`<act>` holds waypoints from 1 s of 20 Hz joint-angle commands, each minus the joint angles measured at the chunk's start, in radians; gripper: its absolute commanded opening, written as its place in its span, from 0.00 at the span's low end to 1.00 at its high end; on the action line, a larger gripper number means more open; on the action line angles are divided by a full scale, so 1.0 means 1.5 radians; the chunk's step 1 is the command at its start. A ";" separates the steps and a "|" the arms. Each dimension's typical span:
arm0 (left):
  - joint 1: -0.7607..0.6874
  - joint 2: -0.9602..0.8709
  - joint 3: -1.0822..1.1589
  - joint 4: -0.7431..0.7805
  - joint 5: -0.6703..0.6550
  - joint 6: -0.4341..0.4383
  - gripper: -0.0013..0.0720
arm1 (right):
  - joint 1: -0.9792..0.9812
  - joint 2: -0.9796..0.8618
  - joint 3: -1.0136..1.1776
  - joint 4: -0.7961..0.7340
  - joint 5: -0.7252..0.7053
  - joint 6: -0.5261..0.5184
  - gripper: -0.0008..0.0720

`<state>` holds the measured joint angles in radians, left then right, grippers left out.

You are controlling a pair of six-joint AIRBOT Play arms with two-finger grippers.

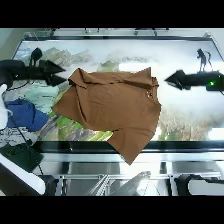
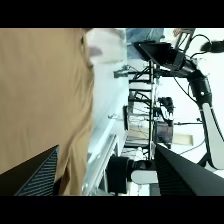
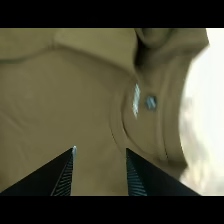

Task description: Fold the shirts.

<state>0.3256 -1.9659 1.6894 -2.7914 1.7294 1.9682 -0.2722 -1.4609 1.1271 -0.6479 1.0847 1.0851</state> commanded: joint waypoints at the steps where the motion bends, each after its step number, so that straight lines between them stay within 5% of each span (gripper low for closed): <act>1: 0.055 0.108 -0.213 0.177 -0.052 0.016 0.87 | -0.045 0.172 -0.257 -0.047 -0.039 0.072 0.51; 4: 0.087 0.171 -0.331 0.216 -0.096 0.038 0.87 | -0.043 0.315 -0.467 -0.045 -0.106 0.146 0.68; 12: 0.124 0.337 -0.501 0.226 -0.188 0.082 0.87 | 0.092 0.341 -0.609 0.002 -0.170 0.149 0.67; 16: 0.123 0.379 -0.555 0.226 -0.216 0.091 0.87 | 0.207 0.255 -0.608 0.181 -0.270 0.039 0.67; 17: 0.123 0.382 -0.562 0.226 -0.225 0.091 0.87 | 0.214 0.233 -0.607 0.258 -0.267 -0.031 0.61; 19: 0.123 0.380 -0.565 0.226 -0.233 0.091 0.87 | 0.212 0.216 -0.602 0.373 -0.227 -0.149 0.08; 20: 0.123 0.380 -0.562 0.226 -0.236 0.092 0.87 | 0.212 0.221 -0.598 0.400 -0.216 -0.175 0.03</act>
<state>0.5083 -1.4082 0.8635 -2.4516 1.4055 2.1002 0.0166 -1.0981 0.2222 -0.3073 0.7349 1.0363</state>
